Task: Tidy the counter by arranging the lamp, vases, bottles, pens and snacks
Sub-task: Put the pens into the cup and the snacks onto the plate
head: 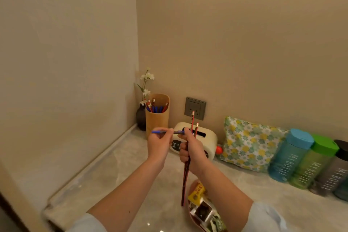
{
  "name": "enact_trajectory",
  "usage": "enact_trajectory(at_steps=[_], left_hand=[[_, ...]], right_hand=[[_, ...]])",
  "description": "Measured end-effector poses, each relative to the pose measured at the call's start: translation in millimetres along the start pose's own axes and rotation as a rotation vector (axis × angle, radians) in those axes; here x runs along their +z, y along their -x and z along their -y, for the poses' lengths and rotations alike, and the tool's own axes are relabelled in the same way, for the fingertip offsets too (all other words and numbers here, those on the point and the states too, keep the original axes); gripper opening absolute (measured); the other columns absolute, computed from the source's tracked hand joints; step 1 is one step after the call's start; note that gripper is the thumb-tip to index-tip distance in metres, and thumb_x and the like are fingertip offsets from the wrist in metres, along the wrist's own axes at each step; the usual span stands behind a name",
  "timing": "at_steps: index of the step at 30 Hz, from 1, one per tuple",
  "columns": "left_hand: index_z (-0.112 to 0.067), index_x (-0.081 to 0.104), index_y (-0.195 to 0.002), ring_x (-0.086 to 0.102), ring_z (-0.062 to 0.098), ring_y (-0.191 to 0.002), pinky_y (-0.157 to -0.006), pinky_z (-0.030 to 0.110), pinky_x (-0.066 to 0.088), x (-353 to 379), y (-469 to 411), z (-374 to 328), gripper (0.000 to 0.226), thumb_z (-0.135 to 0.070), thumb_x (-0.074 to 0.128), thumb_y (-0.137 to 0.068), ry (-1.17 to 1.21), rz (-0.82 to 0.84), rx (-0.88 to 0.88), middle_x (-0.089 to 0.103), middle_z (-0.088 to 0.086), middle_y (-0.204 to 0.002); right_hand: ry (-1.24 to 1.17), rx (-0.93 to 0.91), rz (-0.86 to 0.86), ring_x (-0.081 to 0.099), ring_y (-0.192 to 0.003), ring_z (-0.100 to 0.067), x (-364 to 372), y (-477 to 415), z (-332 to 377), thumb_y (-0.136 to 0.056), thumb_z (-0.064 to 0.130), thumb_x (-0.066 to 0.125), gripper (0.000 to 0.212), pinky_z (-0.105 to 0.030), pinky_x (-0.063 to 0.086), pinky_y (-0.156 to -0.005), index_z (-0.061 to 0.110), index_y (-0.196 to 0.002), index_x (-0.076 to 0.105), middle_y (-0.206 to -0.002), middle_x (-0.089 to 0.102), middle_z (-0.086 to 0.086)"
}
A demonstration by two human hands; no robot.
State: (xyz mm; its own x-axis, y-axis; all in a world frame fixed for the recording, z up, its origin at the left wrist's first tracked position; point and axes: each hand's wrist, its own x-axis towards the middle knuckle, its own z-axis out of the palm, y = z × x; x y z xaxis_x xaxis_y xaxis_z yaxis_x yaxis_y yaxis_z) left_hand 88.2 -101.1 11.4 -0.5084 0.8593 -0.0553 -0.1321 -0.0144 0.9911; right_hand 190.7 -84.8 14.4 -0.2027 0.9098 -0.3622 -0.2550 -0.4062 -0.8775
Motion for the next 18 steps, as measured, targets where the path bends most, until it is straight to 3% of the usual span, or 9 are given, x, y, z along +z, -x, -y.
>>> enact_trajectory(at_steps=[4, 8, 14, 16, 18], left_hand=[[-0.015, 0.068, -0.091, 0.069, 0.021, -0.083, -0.075, 0.030, 0.058, -22, -21, -2, 0.011, -0.016, 0.073, -0.082, 0.047, 0.084, -0.030, 0.071, 0.009, -0.092], [-0.015, 0.071, -0.096, 0.071, 0.019, -0.086, -0.079, 0.031, 0.059, -37, -40, -4, 0.014, -0.014, 0.073, -0.082, 0.030, 0.209, -0.033, 0.074, 0.008, -0.094], [-0.014, 0.061, -0.100, 0.070, 0.014, -0.084, -0.073, 0.028, 0.059, -38, -71, -24, 0.013, -0.025, 0.058, -0.094, -0.138, 0.276, 0.001, 0.072, 0.004, -0.094], [-0.016, 0.056, -0.099, 0.069, 0.014, -0.080, -0.079, 0.035, 0.059, -36, -86, -35, 0.013, -0.029, 0.053, -0.096, -0.176, 0.304, 0.040, 0.070, 0.002, -0.088], [-0.020, 0.054, -0.098, 0.068, 0.015, -0.079, -0.079, 0.036, 0.057, -34, -101, -49, 0.010, -0.030, 0.051, -0.097, -0.224, 0.338, 0.104, 0.069, 0.002, -0.086]], right_hand=[[-0.062, -0.053, -0.071, 0.026, -0.035, -0.007, 31, -27, 12, -0.097, 0.032, 0.055, 0.024, -0.019, 0.021, -0.033, 0.009, -0.101, 0.056, -0.048, 0.036, 0.004], [-0.029, -0.104, -0.121, 0.030, -0.040, -0.008, 58, -43, 27, -0.100, 0.027, 0.045, 0.024, -0.020, 0.023, -0.034, 0.009, -0.090, 0.055, -0.057, 0.040, 0.000], [0.170, -0.317, -0.172, 0.050, -0.061, -0.012, 97, -62, 50, -0.103, 0.029, 0.039, 0.030, -0.028, 0.039, -0.060, 0.012, -0.092, 0.061, -0.072, 0.062, -0.002], [0.181, -0.396, -0.164, 0.057, -0.068, -0.014, 109, -65, 63, -0.103, 0.029, 0.038, 0.030, -0.029, 0.044, -0.069, 0.012, -0.093, 0.061, -0.070, 0.064, -0.003], [0.177, -0.440, -0.145, 0.060, -0.070, -0.014, 120, -67, 79, -0.103, 0.029, 0.037, 0.031, -0.026, 0.045, -0.068, 0.012, -0.092, 0.060, -0.070, 0.064, -0.002]])
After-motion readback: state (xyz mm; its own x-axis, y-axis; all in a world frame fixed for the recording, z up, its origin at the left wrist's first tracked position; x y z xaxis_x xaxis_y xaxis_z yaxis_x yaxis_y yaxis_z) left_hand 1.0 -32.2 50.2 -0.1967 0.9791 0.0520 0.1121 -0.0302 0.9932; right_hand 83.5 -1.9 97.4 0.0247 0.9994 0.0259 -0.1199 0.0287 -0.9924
